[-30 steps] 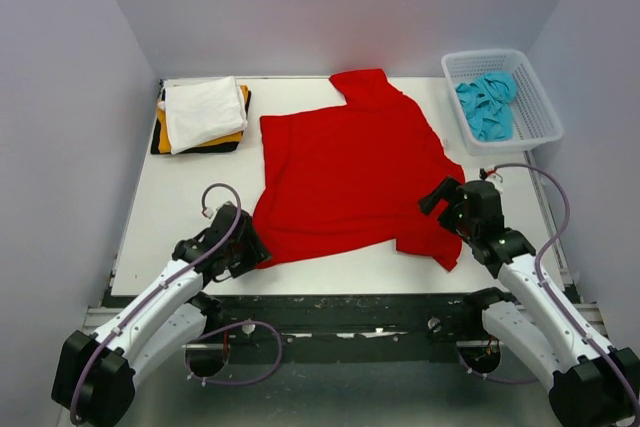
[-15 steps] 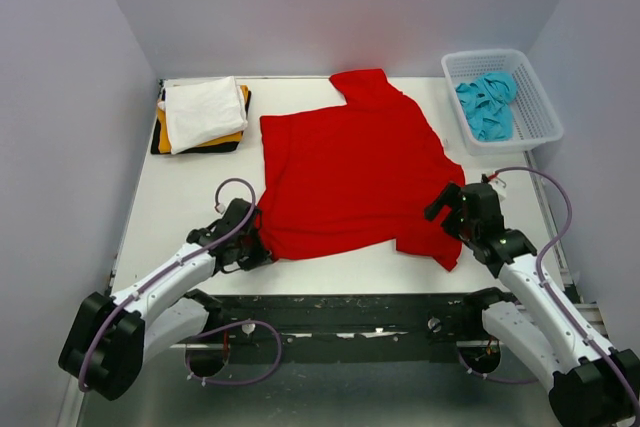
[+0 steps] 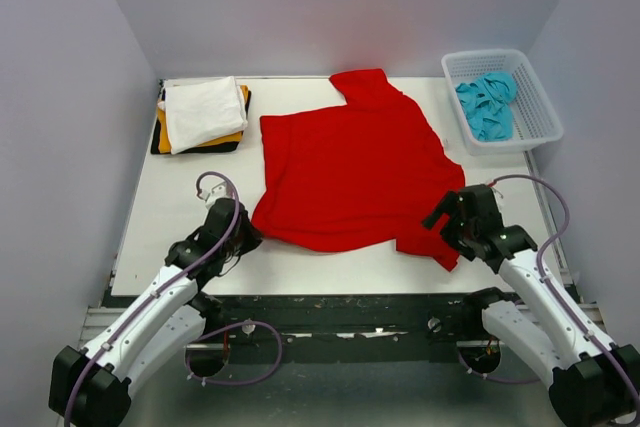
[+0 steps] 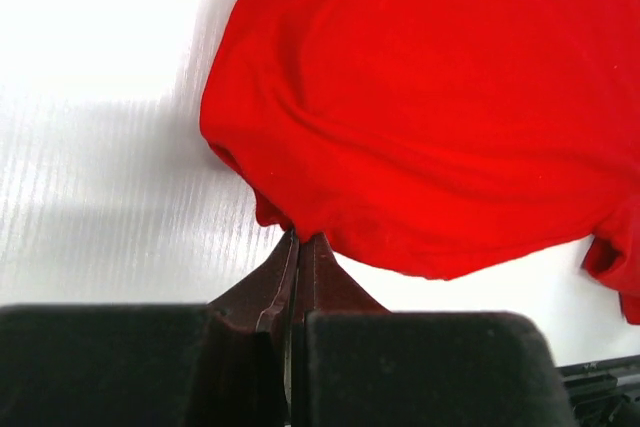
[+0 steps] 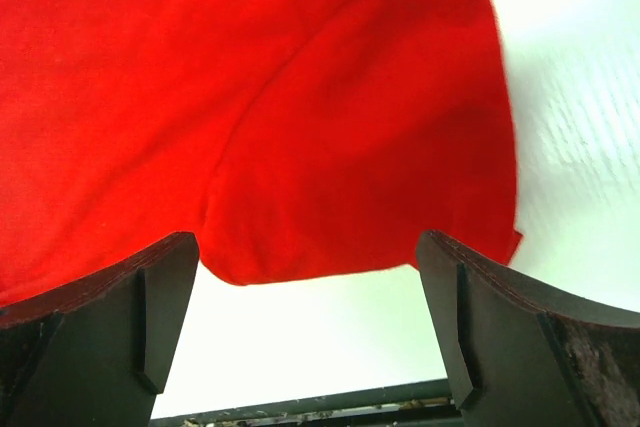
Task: Fold and stack the t-shirts
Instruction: Flatten out the tshirt
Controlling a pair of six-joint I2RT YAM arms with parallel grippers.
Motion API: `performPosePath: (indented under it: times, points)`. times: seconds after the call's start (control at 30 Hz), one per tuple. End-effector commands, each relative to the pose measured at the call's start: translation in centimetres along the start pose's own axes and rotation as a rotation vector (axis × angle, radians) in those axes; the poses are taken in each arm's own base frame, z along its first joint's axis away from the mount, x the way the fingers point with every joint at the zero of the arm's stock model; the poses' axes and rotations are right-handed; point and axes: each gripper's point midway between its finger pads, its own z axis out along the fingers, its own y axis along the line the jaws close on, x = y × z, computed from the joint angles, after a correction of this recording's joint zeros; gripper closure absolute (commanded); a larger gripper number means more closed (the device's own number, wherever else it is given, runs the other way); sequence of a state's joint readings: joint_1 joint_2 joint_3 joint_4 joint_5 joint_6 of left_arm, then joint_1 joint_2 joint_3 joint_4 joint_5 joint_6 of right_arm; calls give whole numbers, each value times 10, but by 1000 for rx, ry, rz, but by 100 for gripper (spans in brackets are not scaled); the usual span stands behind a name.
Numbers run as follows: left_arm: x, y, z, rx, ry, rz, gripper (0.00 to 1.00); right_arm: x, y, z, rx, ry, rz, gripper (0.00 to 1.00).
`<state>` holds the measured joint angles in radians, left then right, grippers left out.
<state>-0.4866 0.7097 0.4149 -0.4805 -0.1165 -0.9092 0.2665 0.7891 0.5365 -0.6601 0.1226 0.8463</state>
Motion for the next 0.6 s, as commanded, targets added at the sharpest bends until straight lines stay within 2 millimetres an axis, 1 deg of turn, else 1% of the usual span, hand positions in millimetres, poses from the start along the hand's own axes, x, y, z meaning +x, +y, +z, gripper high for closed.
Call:
performPosePath:
  times: [0.0,0.07,0.13,0.23,0.37,0.47,0.5,0.57]
  points:
    - [-27,-9,-6,4,-105,21,100,0,-26,-6,138,-27,89,0]
    - [-30,-9,-7,5,-120,15,100,-4,-33,-8,177,-58,123,0]
    - [-32,-10,-7,7,-133,14,100,0,-35,-7,193,-44,119,0]
    - [-33,-9,-6,0,-134,15,100,3,-43,0,263,-37,100,0]
    - [-36,-7,-7,-16,-146,19,100,20,-50,17,321,37,69,0]
    - [-38,-8,-8,-15,-154,26,100,31,-57,24,367,82,41,2]
    - [-38,-7,-8,-16,-155,27,100,34,-57,26,369,97,32,4]
    - [-39,-7,-8,-20,-157,30,100,41,-49,30,324,139,11,20]
